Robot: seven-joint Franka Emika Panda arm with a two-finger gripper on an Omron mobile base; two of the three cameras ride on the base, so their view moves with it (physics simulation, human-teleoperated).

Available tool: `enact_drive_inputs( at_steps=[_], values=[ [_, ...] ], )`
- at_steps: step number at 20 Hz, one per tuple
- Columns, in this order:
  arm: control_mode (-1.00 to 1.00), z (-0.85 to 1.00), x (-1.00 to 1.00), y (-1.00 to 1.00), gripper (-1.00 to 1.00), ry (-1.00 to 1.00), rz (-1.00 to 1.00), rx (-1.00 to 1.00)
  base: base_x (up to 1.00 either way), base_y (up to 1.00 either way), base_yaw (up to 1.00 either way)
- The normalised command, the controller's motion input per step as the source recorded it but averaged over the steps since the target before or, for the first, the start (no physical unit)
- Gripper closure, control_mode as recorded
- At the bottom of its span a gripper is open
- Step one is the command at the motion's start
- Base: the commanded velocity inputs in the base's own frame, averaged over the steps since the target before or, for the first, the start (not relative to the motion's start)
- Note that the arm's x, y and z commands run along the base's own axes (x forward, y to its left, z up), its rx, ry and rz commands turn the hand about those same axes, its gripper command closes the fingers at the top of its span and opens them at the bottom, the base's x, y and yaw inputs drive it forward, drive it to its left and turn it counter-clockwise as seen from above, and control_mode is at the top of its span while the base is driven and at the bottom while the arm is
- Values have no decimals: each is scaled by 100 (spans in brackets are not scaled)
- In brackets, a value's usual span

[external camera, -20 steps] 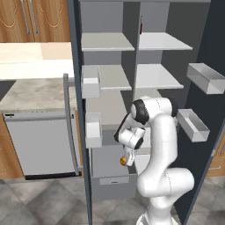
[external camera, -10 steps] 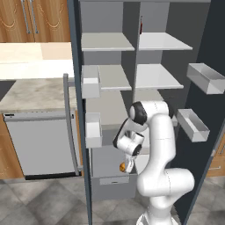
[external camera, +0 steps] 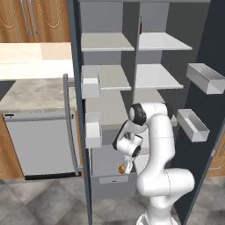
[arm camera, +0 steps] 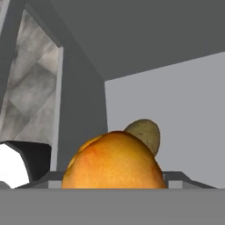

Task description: Take the peach and potato from the fridge shelf and place them in the freezer drawer to begin freezing them.

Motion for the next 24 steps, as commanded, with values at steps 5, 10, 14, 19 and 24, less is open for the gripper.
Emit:
enact_drive_inputs(
  at_steps=[5, 10, 14, 19, 24],
  values=[
    [-100, -43, -26, 24, 100, 4, 0, 0, 0, 0, 0],
    [-100, -36, -50, 38, -100, 0, 0, 0, 0, 0, 0],
    [-100, -10, -38, 21, -100, 0, 0, 0, 0, 0, 0],
    [-100, 0, -23, 0, -100, -2, 0, 0, 0, 0, 0],
    [-100, 41, -11, 0, -100, -8, 0, 0, 0, 0, 0]
  ],
)
